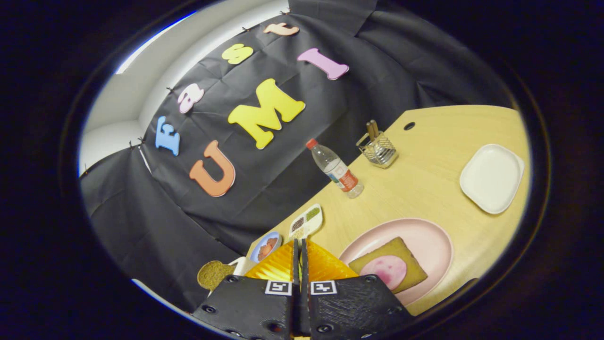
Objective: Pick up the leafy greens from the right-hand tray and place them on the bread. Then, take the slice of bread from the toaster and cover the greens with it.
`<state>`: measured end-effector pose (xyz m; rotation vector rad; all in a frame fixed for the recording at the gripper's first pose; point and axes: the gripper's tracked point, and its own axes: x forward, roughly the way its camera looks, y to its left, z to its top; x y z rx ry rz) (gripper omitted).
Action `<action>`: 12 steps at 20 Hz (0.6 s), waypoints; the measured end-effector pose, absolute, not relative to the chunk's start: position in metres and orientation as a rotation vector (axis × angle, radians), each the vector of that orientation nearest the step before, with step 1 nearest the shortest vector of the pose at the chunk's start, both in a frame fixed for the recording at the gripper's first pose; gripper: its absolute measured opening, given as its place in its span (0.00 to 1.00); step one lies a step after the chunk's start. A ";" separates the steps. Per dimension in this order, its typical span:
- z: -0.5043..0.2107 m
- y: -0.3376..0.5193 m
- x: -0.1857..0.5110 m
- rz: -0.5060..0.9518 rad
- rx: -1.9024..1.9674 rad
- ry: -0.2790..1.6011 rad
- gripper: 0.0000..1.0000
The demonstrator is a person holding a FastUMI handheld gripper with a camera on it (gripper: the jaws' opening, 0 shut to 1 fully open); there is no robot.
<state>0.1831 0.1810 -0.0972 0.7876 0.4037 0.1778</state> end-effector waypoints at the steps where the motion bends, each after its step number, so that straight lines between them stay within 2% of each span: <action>1: -0.105 0.175 0.185 0.164 0.792 0.412 0.00; 12: -0.168 0.122 0.186 0.013 0.750 0.497 0.01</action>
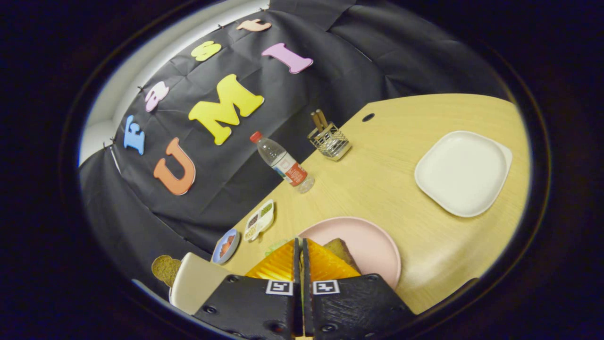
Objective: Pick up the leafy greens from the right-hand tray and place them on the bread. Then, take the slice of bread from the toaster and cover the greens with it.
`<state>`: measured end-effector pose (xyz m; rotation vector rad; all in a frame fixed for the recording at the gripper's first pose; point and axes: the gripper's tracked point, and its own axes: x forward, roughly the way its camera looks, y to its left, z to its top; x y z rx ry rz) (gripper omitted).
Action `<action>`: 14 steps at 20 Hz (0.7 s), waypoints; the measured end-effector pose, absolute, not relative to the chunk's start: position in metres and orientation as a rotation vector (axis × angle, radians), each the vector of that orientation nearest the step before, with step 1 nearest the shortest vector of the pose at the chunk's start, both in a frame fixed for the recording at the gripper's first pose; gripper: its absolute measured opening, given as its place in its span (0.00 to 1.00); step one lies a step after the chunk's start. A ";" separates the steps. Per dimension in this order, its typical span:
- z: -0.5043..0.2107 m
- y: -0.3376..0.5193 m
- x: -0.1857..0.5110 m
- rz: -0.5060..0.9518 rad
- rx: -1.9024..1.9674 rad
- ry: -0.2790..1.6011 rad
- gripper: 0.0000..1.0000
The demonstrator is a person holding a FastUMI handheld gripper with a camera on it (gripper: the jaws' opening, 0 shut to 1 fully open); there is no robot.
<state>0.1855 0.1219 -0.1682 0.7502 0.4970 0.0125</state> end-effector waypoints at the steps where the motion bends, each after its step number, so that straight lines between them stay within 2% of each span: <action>1: -0.171 0.119 0.184 0.005 0.734 0.499 0.02; 2: -0.172 0.116 0.181 -0.002 0.719 0.501 0.03; 3: -0.175 0.112 0.180 -0.010 0.704 0.501 0.10; 5: -0.182 0.109 0.176 -0.024 0.673 0.519 0.11; 6: -0.186 0.109 0.175 -0.017 0.663 0.537 0.19; 7: -0.189 0.112 0.171 -0.006 0.660 0.551 0.21; 14: -0.180 0.100 0.152 -0.017 0.585 0.553 0.79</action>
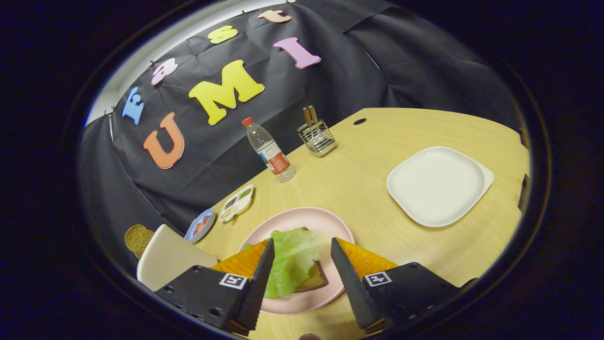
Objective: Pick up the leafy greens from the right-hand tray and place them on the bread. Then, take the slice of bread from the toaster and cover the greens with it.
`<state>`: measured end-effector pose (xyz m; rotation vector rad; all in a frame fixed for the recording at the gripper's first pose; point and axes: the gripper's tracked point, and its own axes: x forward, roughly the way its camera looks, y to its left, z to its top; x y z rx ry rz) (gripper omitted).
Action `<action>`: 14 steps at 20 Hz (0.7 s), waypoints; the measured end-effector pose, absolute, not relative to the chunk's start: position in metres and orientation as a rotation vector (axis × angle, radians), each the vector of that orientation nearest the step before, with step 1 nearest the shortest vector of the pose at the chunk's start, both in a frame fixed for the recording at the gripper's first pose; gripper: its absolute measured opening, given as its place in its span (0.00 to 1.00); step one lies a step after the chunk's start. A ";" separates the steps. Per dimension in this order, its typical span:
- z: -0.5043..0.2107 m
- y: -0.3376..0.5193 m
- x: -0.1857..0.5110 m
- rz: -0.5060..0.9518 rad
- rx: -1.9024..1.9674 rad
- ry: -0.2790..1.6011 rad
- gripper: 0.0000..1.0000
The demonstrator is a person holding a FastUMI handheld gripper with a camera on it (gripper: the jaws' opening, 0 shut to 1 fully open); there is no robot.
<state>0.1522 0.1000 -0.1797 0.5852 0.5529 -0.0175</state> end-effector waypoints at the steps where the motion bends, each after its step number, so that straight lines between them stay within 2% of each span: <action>1: -0.175 0.100 0.149 -0.016 0.582 0.549 0.88; 5: -0.134 0.095 0.141 -0.029 0.466 0.421 0.94; 11: -0.032 0.127 0.127 -0.018 0.250 0.129 0.96; 14: 0.002 0.174 0.124 0.041 0.222 0.070 0.95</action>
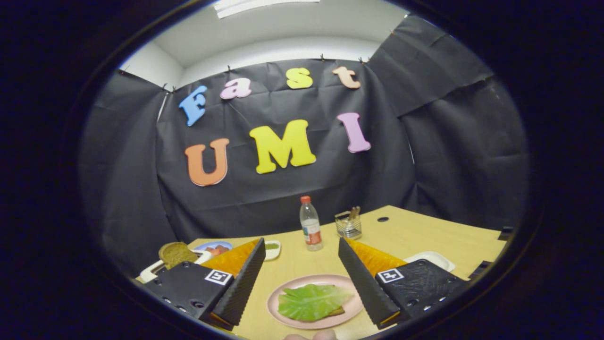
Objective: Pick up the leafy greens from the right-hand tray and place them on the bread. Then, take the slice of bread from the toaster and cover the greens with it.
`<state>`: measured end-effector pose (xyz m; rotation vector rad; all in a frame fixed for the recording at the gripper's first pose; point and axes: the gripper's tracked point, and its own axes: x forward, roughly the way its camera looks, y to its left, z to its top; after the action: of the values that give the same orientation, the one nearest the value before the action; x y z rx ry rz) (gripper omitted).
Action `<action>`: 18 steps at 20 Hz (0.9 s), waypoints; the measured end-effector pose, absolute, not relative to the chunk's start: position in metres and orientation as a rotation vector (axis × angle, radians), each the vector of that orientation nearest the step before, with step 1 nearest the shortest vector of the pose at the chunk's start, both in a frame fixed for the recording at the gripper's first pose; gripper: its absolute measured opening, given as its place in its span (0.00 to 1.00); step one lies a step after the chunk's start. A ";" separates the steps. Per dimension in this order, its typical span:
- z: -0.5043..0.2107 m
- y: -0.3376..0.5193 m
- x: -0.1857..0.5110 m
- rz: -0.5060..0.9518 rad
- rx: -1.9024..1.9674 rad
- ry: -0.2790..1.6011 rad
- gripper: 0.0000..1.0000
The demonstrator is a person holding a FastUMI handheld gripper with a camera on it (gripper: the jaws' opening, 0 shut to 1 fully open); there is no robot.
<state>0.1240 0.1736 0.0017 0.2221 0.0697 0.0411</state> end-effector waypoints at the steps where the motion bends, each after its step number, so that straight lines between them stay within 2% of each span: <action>1: 0.008 0.192 0.125 0.070 0.219 0.067 0.95; 4: 0.025 0.246 0.123 0.133 0.201 0.053 0.96; 8: 0.014 0.323 0.121 0.230 0.182 0.101 0.96; 15: -0.020 0.384 0.128 0.247 0.084 0.190 0.95; 18: -0.037 0.393 0.136 0.235 0.055 0.240 0.88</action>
<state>0.1356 0.3933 -0.0367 0.0546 0.2401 0.2352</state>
